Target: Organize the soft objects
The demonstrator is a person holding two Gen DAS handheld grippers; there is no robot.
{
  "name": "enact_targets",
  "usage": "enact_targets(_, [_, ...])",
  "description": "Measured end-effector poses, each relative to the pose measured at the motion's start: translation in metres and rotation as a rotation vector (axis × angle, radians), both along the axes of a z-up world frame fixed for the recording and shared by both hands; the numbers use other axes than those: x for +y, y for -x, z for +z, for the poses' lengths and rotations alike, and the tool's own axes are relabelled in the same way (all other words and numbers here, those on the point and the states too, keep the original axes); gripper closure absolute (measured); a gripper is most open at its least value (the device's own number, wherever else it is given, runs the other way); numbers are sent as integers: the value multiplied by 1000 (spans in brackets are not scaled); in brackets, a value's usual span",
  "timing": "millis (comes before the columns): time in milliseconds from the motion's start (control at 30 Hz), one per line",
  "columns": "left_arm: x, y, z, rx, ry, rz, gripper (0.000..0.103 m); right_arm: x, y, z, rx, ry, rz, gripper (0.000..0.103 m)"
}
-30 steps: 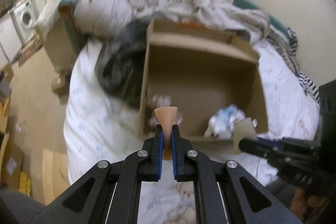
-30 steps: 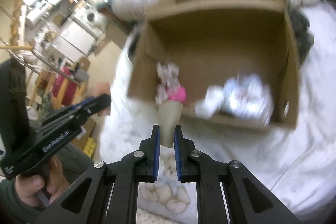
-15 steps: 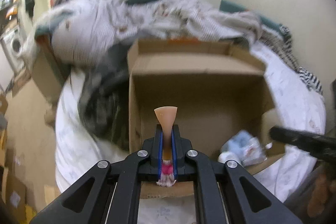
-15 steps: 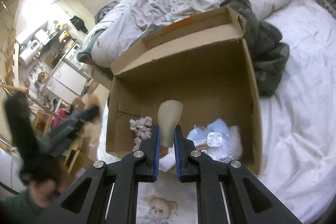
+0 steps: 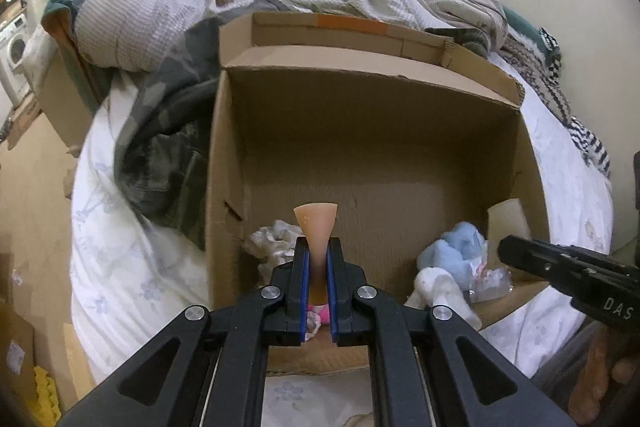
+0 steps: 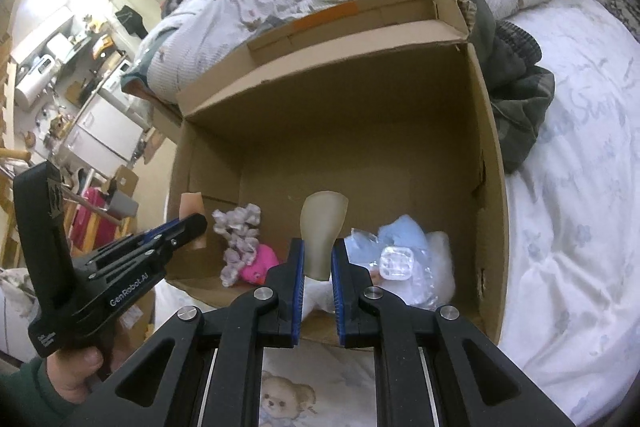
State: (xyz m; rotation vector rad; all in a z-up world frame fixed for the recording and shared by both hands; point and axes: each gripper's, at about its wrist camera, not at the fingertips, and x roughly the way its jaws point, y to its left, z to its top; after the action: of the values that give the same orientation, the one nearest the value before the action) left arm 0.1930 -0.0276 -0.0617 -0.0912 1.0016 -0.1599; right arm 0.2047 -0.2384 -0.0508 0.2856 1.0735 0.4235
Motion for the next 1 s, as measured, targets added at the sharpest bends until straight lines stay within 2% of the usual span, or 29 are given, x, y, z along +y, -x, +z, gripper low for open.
enact_targets(333, [-4, 1, -3, 4, -6, -12, 95, 3, -3, -3, 13, 14, 12, 88])
enact_targets(467, [-3, 1, -5, 19, 11, -3, 85, 4, -4, -4, 18, 23, 12, 88])
enact_targets(600, [-6, 2, -5, 19, -11, -11, 81, 4, -5, -4, 20, 24, 4, 88])
enact_targets(633, [-6, 2, -5, 19, -19, -12, 79, 4, -6, -3, 21, 22, 1, 87])
enact_targets(667, [-7, 3, -4, 15, -27, -9, 69, 4, -6, -3, 20, 22, -1, 87])
enact_targets(700, [-7, 4, -2, 7, -32, -7, 53, 4, -6, -3, 20, 22, -3, 85])
enact_targets(767, [-7, 8, 3, -24, -50, 6, 32, 3, -7, -4, 23, 15, -7, 80])
enact_targets(933, [-6, 15, 14, -72, -62, 13, 30, 0, -6, -1, 15, -6, -16, 66])
enact_targets(967, [-6, 16, 15, -78, -66, 16, 30, 0, -5, 1, 2, -14, -16, 60])
enact_targets(1000, [-6, 18, 16, -87, -69, 20, 30, -1, -4, 5, -18, -13, -20, 42])
